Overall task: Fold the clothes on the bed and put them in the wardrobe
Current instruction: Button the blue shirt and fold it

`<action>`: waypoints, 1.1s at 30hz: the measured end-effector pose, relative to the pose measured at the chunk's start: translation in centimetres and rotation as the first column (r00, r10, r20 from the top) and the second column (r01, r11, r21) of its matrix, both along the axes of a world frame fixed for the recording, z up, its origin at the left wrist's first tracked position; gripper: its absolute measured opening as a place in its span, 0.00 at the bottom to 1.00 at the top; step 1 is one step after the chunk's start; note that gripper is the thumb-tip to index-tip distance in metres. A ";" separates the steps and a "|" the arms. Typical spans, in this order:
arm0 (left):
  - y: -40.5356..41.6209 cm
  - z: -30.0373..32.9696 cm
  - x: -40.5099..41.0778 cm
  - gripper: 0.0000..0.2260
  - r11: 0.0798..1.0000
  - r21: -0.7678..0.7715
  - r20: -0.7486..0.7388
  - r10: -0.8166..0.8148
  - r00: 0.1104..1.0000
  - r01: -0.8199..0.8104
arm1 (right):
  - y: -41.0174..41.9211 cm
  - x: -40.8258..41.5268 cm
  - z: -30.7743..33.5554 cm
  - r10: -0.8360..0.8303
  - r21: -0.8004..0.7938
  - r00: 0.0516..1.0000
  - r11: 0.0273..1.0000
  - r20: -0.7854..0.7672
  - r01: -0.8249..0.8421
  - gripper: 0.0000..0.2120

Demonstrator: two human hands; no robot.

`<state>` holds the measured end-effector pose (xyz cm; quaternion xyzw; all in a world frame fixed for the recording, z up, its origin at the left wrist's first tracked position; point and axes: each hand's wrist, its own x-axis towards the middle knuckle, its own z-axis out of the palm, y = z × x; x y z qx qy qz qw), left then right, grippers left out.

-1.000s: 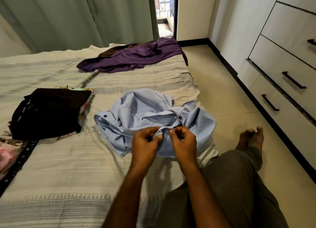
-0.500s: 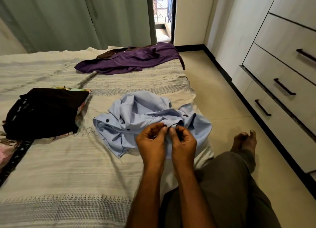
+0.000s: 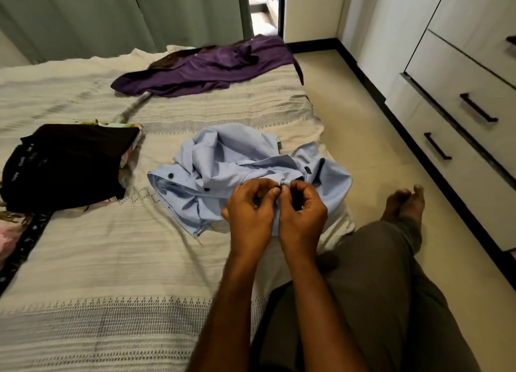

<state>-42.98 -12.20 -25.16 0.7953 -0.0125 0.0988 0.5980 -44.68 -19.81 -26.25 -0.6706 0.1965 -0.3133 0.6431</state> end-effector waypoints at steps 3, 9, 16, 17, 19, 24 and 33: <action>-0.2 0.1 0.0 0.04 0.992 -0.127 -0.049 -0.003 0.999 -0.004 | 0.0 0.2 -0.6 0.044 -0.013 0.999 0.999 -0.012 -0.044 0.05; 0.1 -0.2 0.2 0.02 0.982 -0.128 -0.113 0.123 0.986 -0.138 | 0.0 0.4 -0.7 0.093 -0.101 0.996 0.991 0.004 -0.092 0.05; 0.4 -0.2 0.4 0.02 0.988 -0.083 -0.117 0.123 0.985 -0.134 | -0.3 0.7 -1.4 0.094 -0.126 0.995 0.987 -0.017 -0.095 0.04; 0.4 -0.2 0.4 0.03 0.990 -0.066 -0.113 0.118 0.987 -0.126 | -0.3 0.7 -1.3 0.095 -0.132 0.995 0.987 -0.019 -0.096 0.04; 0.3 0.0 0.2 0.02 0.991 -0.047 -0.108 0.122 0.987 -0.128 | -0.4 0.6 -1.3 0.098 -0.147 0.995 0.984 -0.018 -0.100 0.04; 0.0 0.4 0.0 0.03 0.980 -0.028 -0.100 0.195 0.976 -0.198 | -0.4 0.3 -1.1 0.110 -0.204 0.993 0.974 0.036 -0.100 0.04; 0.2 0.8 -0.4 0.04 0.973 -0.178 -0.176 0.113 0.978 -0.144 | -0.7 0.1 -1.0 0.113 -0.125 0.992 0.986 0.049 -0.107 0.04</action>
